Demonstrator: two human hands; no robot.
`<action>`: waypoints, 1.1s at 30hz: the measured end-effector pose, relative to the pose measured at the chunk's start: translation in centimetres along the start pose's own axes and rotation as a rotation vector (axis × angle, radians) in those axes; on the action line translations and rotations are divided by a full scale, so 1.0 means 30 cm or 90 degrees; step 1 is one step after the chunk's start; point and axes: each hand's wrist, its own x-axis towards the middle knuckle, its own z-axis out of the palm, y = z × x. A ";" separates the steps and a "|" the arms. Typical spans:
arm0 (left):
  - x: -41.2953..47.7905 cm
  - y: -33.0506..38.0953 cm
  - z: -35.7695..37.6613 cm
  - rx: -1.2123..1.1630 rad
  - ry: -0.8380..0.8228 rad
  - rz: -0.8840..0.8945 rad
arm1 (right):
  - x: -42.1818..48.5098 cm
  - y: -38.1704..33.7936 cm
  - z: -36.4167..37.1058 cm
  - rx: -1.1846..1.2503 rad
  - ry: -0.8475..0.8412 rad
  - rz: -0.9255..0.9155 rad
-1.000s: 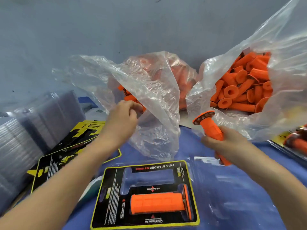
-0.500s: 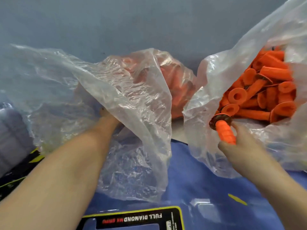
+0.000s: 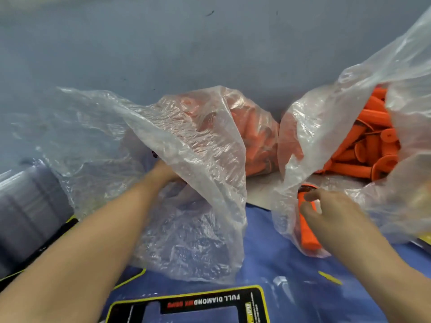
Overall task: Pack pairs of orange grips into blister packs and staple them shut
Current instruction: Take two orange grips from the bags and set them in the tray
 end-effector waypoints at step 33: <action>-0.677 -0.355 0.069 -0.168 -0.105 0.333 | -0.472 -0.229 -0.105 0.860 -0.420 -0.088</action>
